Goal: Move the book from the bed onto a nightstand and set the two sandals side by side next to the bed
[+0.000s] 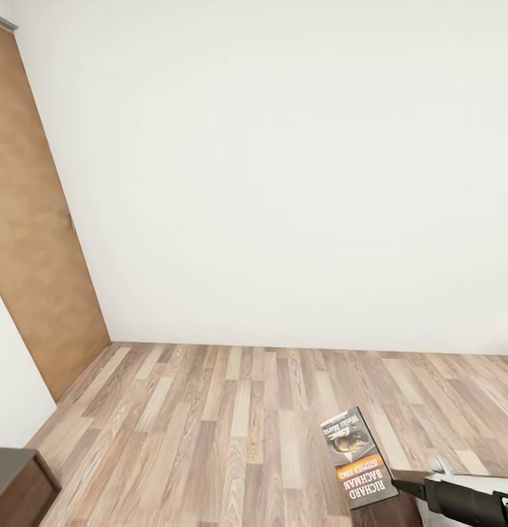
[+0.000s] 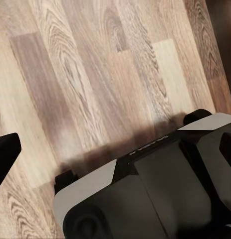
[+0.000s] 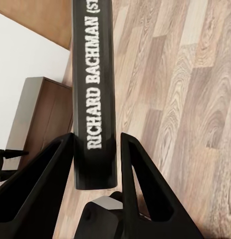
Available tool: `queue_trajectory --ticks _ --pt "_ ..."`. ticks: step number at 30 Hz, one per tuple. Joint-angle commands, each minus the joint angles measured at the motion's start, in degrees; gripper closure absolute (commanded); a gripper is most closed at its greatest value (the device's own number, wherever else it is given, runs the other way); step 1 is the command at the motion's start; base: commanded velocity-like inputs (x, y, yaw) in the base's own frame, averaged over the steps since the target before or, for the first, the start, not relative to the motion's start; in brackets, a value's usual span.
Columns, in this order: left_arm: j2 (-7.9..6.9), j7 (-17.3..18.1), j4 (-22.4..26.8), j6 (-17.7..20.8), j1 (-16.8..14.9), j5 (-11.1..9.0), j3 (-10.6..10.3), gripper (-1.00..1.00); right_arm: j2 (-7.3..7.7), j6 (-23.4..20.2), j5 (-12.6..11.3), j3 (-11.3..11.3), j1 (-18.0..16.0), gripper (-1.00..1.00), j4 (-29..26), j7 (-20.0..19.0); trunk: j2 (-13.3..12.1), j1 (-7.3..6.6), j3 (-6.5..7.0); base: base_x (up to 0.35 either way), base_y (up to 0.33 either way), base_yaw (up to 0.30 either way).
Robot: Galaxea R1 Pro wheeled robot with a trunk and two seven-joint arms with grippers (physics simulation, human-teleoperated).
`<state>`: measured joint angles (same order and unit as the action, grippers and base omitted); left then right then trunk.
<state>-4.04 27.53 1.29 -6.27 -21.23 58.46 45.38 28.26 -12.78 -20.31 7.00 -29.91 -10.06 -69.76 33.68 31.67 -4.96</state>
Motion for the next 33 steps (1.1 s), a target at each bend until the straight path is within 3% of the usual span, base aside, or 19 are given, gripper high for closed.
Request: queue_trajectory --ticks 1,33 --pt "-0.01 0.16 0.03 -0.24 -0.04 0.61 0.39 -1.0 0.04 -0.58 -0.69 0.2 -0.06 1.0 -0.05 -0.11 0.09 0.05 -0.11 0.334 0.0 0.0" --pt "-0.01 0.16 0.03 -0.24 -0.04 0.61 0.41 -1.0 0.04 -0.58 -0.7 0.2 -0.06 1.0 -0.05 -0.11 0.09 0.05 -0.11 0.334 0.0 0.0"
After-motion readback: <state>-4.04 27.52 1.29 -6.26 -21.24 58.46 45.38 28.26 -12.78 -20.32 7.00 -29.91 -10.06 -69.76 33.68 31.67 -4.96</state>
